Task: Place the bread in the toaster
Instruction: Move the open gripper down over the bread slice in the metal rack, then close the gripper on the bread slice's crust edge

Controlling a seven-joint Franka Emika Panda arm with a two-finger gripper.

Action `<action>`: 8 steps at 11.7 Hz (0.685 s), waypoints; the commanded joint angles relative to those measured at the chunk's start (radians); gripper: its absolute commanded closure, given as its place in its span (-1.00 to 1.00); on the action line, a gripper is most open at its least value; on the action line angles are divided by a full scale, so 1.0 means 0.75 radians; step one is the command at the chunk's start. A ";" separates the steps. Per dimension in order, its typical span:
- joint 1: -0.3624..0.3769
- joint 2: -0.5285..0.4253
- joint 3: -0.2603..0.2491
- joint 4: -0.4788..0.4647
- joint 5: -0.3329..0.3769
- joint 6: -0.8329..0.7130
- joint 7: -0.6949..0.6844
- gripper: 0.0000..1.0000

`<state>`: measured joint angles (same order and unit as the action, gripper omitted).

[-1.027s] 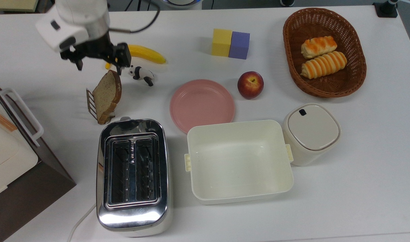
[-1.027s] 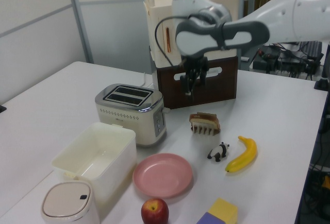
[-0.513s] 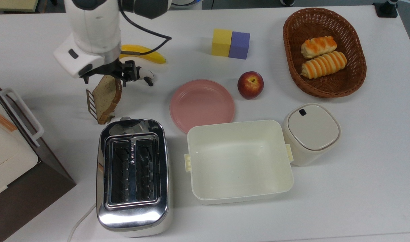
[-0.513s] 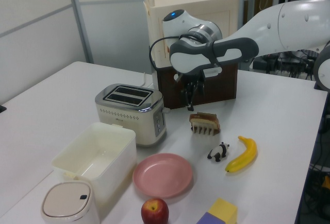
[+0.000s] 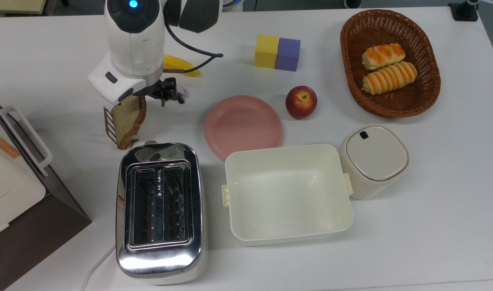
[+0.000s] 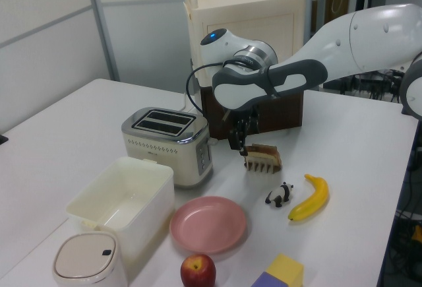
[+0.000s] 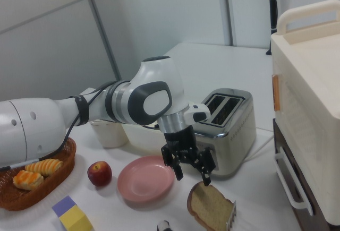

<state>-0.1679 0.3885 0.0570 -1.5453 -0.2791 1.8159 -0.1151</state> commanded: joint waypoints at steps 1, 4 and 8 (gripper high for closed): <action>-0.001 -0.019 -0.002 -0.034 -0.021 0.007 -0.016 -1.00; -0.026 -0.017 -0.004 -0.058 -0.023 0.007 -0.014 -1.00; -0.046 0.016 -0.006 -0.071 -0.025 0.009 -0.012 -1.00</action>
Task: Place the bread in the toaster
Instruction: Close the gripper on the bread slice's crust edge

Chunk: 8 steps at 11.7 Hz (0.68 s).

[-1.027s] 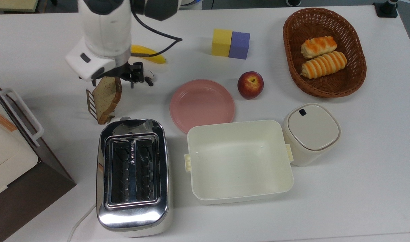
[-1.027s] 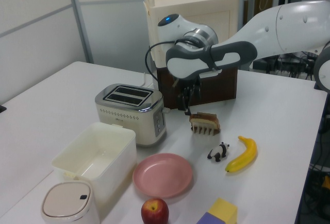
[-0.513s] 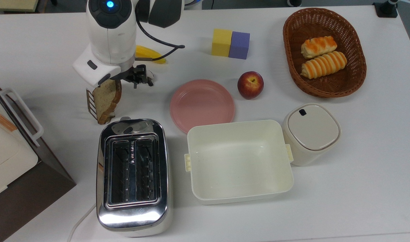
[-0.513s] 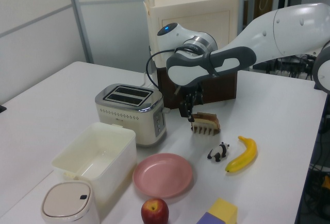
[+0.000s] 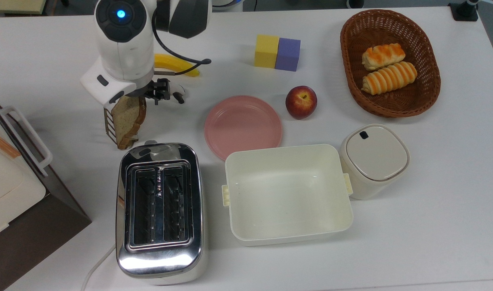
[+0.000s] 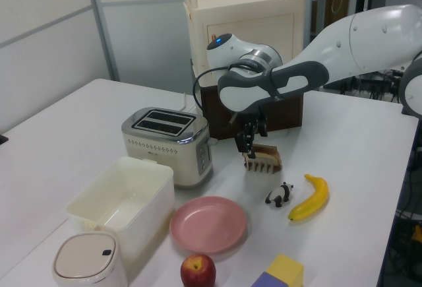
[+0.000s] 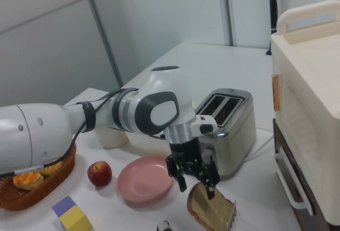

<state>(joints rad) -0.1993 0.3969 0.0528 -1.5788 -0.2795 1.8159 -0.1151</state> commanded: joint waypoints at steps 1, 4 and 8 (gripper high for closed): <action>-0.004 0.005 -0.001 -0.026 -0.024 0.009 -0.012 -0.94; -0.004 0.007 -0.001 -0.024 -0.026 0.011 -0.024 1.00; -0.004 0.005 -0.001 -0.026 -0.028 0.043 -0.026 1.00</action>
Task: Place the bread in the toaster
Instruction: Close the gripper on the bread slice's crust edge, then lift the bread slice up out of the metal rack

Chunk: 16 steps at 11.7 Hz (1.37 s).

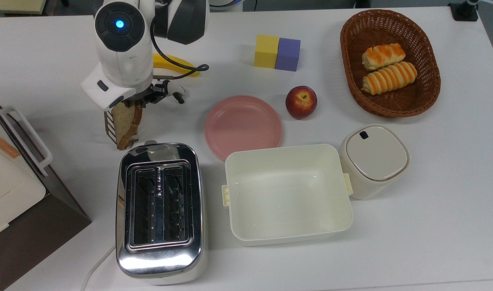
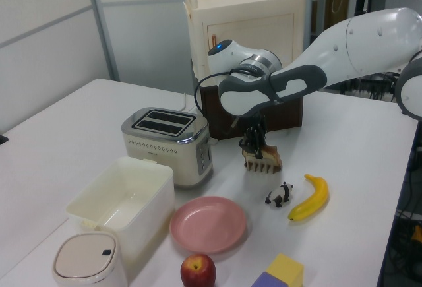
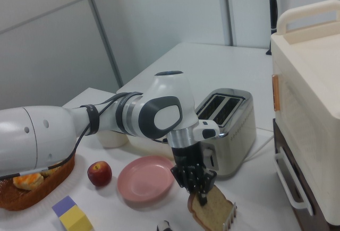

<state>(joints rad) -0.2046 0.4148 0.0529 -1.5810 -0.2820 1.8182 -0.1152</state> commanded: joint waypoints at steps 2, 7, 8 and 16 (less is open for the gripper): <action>0.003 -0.019 -0.001 -0.021 -0.025 0.044 -0.024 1.00; -0.001 -0.027 -0.025 -0.007 -0.025 0.046 -0.014 1.00; 0.001 -0.040 -0.044 -0.005 -0.023 0.046 -0.014 1.00; 0.013 -0.107 -0.032 0.038 -0.025 0.042 -0.006 1.00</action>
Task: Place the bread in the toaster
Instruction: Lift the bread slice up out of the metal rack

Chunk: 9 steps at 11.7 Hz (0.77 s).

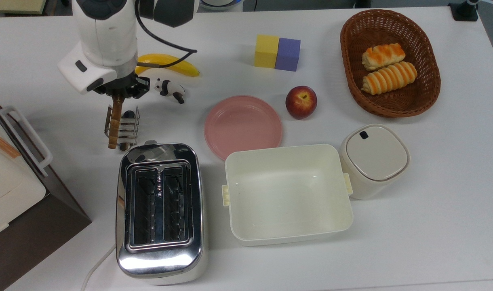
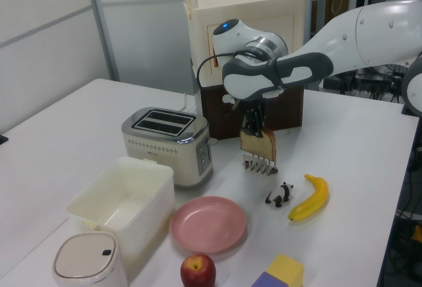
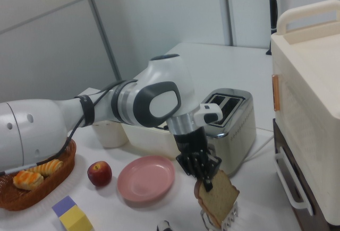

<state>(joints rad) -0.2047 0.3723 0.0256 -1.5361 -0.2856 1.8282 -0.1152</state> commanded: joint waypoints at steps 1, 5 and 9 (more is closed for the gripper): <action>0.019 -0.065 0.007 -0.004 -0.018 0.029 -0.006 1.00; 0.075 -0.106 0.025 0.133 -0.014 0.029 0.006 1.00; 0.073 -0.118 0.093 0.289 -0.006 0.125 0.008 1.00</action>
<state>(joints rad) -0.1512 0.2949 0.0877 -1.3579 -0.2856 1.8484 -0.1137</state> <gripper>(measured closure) 0.872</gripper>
